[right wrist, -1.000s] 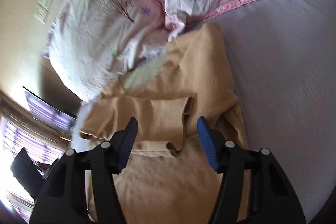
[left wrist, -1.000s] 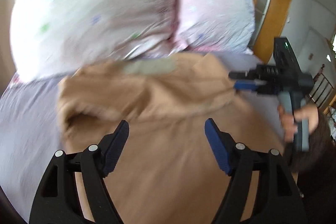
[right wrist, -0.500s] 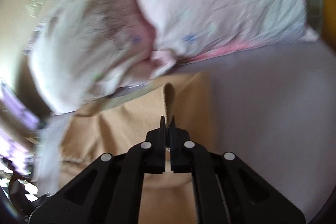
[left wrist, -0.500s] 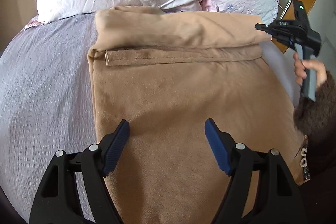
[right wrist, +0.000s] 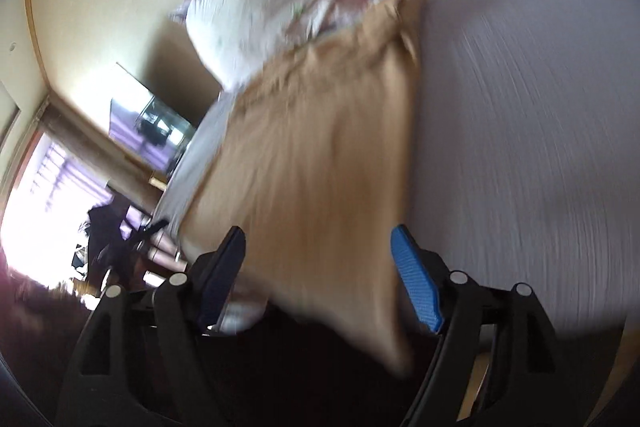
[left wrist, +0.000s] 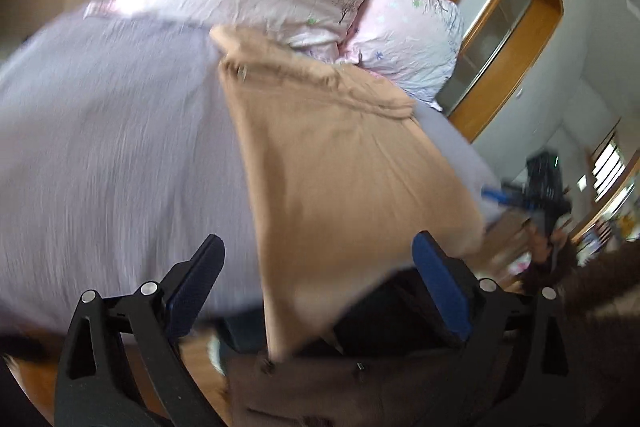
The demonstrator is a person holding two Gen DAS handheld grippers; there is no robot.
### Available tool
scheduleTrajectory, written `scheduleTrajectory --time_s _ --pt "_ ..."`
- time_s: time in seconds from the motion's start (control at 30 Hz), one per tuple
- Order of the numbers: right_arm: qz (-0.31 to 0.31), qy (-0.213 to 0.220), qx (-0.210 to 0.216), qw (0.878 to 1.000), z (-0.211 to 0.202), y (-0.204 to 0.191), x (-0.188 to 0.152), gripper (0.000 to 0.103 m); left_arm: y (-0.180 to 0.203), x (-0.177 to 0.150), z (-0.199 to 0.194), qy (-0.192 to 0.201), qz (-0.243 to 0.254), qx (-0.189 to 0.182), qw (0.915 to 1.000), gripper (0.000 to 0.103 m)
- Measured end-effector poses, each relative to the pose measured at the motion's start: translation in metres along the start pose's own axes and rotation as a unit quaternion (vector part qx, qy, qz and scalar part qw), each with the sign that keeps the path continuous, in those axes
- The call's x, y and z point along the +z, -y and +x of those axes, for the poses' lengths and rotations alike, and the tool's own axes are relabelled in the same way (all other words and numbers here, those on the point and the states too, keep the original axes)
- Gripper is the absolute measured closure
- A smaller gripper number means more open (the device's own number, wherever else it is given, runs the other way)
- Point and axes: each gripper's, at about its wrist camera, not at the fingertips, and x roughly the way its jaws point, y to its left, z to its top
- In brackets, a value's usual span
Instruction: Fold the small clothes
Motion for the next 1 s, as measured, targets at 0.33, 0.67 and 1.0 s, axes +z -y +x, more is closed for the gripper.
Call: scheduleTrajectory --time_s 0.33,0.67,1.0 --pt "0.079 -0.039 0.043 0.995 0.037 0.058 -0.035 0.025 -0.027 -0.038 0.051 -0.043 -0.071 0.003 0.9965 0.007" --pt "0.006 -0.016 0.140 0.990 0.021 0.023 -0.029 0.098 -0.032 -0.031 0.053 -0.069 -0.170 -0.108 0.9771 0.098" --pt "-0.027 0.128 0.097 0.987 0.017 -0.013 0.140 0.098 -0.033 0.136 0.052 0.046 -0.118 -0.028 0.9915 0.098"
